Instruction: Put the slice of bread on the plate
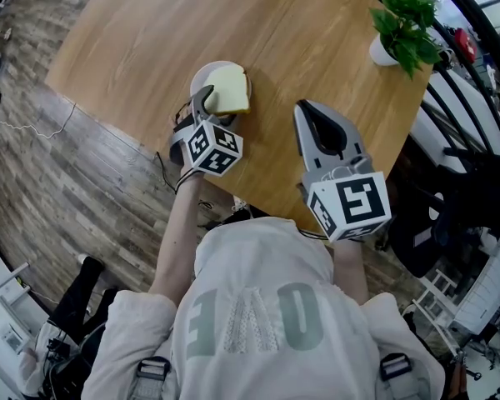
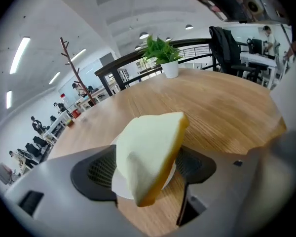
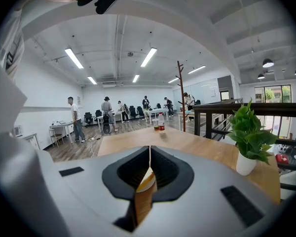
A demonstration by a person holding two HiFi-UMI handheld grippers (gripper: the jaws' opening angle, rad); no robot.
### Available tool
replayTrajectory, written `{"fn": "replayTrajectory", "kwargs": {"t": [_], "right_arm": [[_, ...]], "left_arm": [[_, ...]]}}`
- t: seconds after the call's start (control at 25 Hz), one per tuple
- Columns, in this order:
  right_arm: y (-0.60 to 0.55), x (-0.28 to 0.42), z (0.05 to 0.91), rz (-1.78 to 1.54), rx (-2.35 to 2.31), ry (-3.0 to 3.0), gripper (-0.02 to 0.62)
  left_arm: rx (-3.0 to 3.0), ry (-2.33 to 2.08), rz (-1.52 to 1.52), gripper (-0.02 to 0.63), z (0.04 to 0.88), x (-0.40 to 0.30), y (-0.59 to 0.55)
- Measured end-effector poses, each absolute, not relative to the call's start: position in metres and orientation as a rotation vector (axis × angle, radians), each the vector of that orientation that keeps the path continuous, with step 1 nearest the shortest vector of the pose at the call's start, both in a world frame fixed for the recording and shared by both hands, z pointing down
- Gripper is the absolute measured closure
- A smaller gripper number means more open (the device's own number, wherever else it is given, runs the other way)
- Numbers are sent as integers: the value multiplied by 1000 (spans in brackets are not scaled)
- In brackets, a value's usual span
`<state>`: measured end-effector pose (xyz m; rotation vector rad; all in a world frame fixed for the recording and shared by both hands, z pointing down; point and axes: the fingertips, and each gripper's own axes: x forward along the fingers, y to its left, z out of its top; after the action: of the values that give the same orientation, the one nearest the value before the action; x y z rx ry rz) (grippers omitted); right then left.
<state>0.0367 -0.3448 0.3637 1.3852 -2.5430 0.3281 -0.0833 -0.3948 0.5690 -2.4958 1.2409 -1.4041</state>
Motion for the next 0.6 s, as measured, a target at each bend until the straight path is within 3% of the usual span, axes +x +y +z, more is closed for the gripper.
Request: {"fn": "replayTrajectory", "kwargs": {"t": [0.08, 0.28, 0.6], "right_arm": [[-344, 37, 364, 330, 1386, -2542, 574], [-341, 35, 367, 334, 1375, -2549, 575], [-338, 32, 367, 337, 1347, -2553, 575]], "left_arm": [[-2509, 1217, -1423, 209, 573, -83, -392], [-2512, 1230, -1435, 142, 577, -88, -390], [-2519, 1317, -1438, 100, 581, -95, -383]]}}
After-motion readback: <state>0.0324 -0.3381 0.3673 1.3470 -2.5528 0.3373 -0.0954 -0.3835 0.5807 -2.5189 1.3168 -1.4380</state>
